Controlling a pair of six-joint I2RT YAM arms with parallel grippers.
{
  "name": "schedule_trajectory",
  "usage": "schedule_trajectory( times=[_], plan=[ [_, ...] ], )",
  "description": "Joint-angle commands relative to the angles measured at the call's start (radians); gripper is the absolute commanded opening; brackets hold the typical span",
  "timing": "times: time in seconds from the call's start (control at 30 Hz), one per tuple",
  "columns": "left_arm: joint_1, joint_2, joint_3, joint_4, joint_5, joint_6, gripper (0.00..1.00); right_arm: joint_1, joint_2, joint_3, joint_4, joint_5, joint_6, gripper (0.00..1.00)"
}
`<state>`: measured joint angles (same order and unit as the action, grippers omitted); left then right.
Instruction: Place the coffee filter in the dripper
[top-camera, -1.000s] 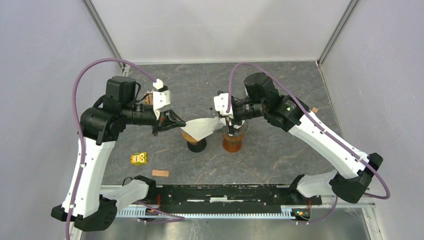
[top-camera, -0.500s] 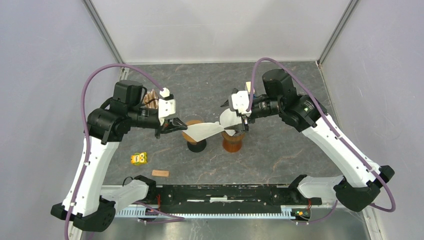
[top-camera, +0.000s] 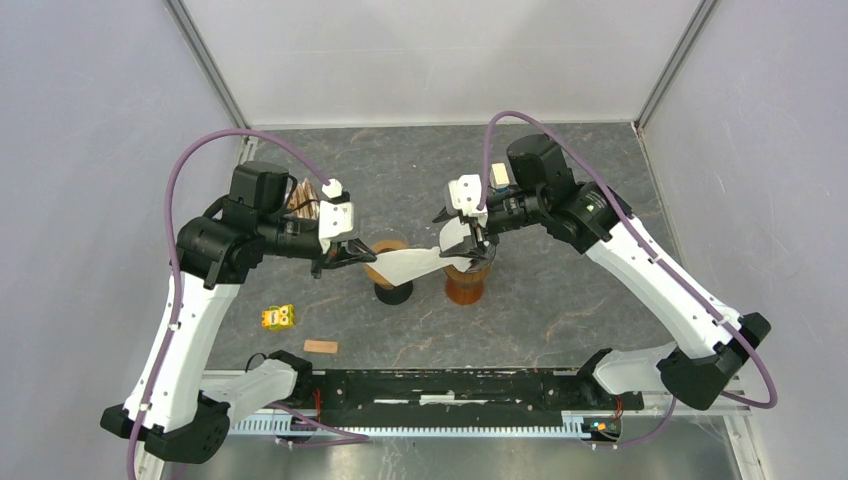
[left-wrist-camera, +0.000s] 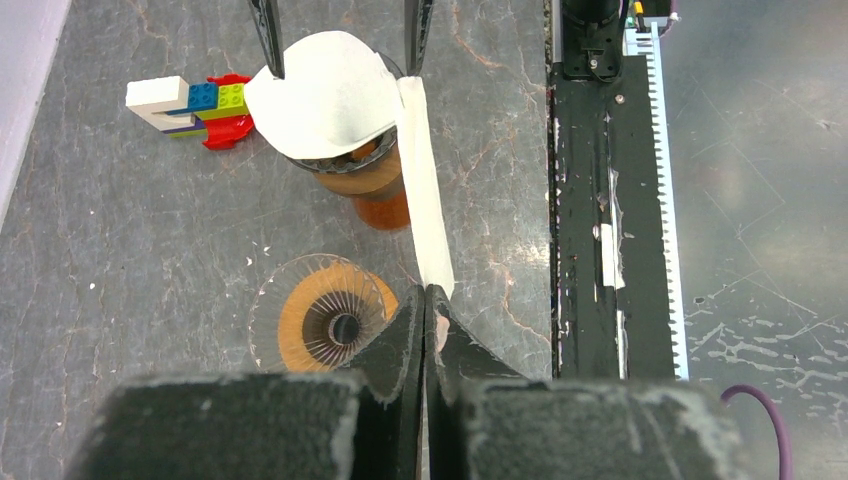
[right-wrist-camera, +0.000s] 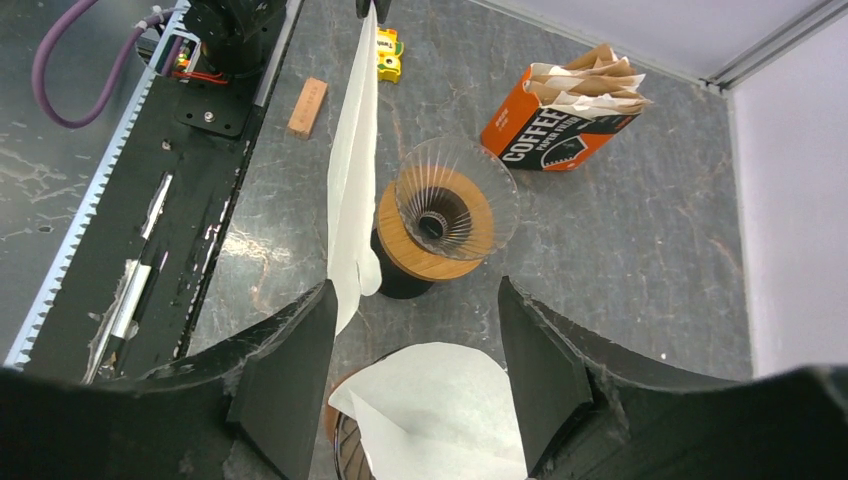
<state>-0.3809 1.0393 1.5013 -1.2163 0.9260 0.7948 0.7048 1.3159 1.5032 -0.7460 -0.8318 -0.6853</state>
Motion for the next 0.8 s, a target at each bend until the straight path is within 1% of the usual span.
schedule_trajectory(
  times=[0.0, 0.27, 0.57, 0.77],
  plan=[
    [-0.006, -0.015, -0.003, 0.019, 0.031, 0.050, 0.02, -0.004, 0.015, 0.051, 0.034, -0.036, 0.026, 0.63],
    [-0.007, -0.016, -0.013, 0.020, 0.030, 0.061, 0.02, -0.004, 0.024, 0.057, 0.033, -0.045, 0.027, 0.57],
    [-0.009, -0.013, -0.012, 0.020, 0.016, 0.074, 0.02, -0.004, 0.026, 0.066, 0.027, -0.049, 0.024, 0.53],
    [-0.009, -0.009, -0.006, 0.019, 0.022, 0.074, 0.02, -0.005, 0.034, 0.038, 0.040, -0.064, 0.033, 0.52]
  ],
)
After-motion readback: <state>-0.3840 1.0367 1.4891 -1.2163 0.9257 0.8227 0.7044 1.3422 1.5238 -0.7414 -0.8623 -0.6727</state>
